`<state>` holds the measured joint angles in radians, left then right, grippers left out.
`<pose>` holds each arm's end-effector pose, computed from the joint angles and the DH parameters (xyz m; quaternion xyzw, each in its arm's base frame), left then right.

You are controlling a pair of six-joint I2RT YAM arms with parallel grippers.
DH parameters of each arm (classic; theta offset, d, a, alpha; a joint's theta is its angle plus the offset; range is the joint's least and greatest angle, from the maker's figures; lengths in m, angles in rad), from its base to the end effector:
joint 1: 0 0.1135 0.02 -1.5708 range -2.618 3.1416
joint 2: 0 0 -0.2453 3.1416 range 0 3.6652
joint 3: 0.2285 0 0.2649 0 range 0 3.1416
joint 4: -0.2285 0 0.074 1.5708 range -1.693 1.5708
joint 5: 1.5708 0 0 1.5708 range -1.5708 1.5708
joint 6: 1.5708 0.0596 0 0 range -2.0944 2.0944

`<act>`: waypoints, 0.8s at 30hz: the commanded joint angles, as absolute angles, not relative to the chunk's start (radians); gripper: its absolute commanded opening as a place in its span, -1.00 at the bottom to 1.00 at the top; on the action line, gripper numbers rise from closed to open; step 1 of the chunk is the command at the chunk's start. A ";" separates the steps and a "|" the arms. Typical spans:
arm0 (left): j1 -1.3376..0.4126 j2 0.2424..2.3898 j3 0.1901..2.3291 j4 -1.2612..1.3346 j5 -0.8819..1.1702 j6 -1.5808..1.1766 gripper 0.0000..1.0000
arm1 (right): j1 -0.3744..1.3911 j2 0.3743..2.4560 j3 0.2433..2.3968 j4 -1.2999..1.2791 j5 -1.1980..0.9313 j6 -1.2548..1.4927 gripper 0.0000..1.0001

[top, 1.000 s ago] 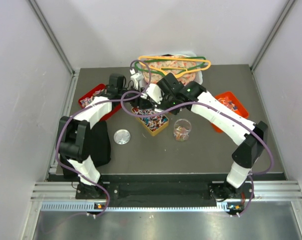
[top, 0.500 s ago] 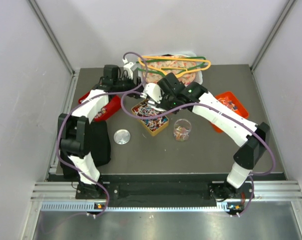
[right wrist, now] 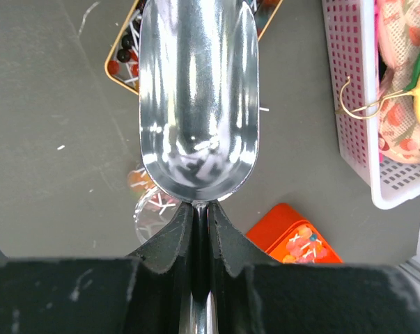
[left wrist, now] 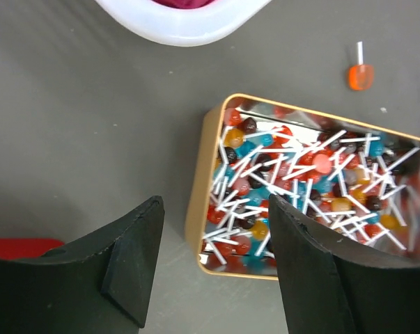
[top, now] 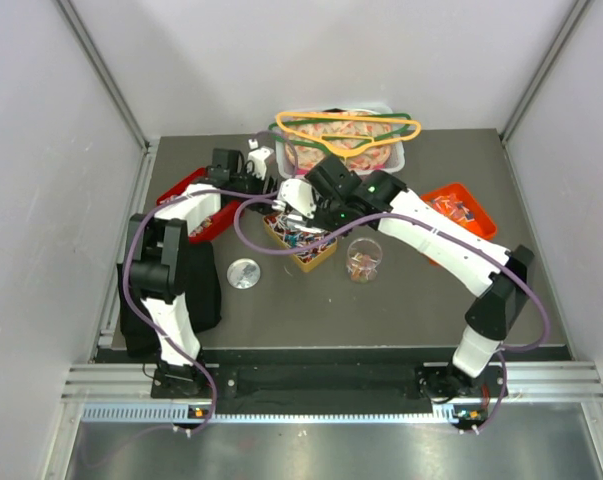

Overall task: Pack the candies
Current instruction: Adjust the spatula, then scoop the fake candies from the storage box.

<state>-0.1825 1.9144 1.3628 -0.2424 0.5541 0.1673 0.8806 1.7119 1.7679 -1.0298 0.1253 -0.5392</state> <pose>0.4282 -0.1109 0.1714 0.2569 0.8586 -0.2559 0.3623 0.2500 0.2911 0.3206 -0.6077 0.7355 -0.0091 0.2994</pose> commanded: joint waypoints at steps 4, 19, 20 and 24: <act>-0.179 1.916 1.338 -0.226 0.518 0.256 0.22 | 0.891 1.772 1.753 -0.991 0.181 -0.577 -1.00; -0.181 1.959 1.315 -0.224 0.537 0.282 -0.21 | 0.891 1.925 1.819 -1.038 0.276 -0.630 -1.00; -0.181 1.962 1.315 -0.224 0.540 0.282 -0.24 | 0.891 1.931 1.828 -1.043 0.291 -0.637 -1.00; -0.181 1.979 1.316 -0.227 0.560 0.276 -0.35 | 0.893 1.956 1.874 -1.083 0.316 -0.672 -1.00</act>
<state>-0.1822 1.9614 1.3151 -0.2405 0.5171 0.2649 0.8810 1.9564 1.7908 -1.0618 0.2626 -0.6281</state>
